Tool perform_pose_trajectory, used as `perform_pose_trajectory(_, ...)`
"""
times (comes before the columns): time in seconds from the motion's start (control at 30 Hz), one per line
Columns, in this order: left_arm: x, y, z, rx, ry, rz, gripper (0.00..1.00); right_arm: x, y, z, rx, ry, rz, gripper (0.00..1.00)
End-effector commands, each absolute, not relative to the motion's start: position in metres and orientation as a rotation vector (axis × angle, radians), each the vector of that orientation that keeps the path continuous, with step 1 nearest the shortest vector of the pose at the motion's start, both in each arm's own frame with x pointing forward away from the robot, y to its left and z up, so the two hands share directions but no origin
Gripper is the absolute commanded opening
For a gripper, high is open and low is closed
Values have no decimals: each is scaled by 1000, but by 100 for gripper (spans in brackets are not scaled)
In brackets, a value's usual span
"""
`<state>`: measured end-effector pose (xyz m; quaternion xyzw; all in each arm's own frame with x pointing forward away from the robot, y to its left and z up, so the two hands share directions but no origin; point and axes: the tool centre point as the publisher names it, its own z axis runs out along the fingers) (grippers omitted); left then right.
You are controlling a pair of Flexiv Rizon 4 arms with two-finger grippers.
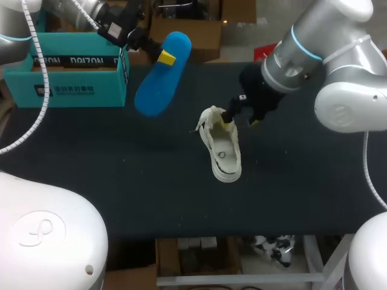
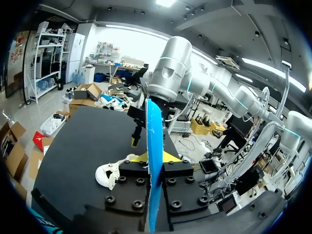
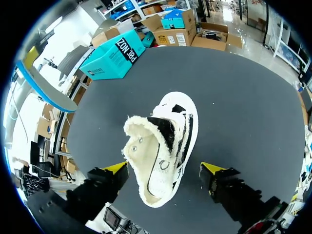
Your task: Open the shoe tongue, take the insole out of the shoe, put the insole back into the shoe, and pack the shoe into the shoebox
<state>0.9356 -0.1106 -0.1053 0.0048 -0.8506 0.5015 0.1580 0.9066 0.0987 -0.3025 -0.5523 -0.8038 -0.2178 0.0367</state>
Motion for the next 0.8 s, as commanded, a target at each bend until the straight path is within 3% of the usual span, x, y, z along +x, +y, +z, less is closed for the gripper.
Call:
perform_pose_trajectory(0.03,935,-111,-106,17,-2433,1440,0,906,99,-303,-1696,-2468,-667,100)
perform_pose_trajectory(0.37,875,-134,-114,-58,-2338,1620,0,897,57,-281,-1630,-2103,-721,100)
perform_pose_trajectory(0.8,837,-163,-67,4,-2215,1765,0,874,43,-263,-1583,-1804,-813,100)
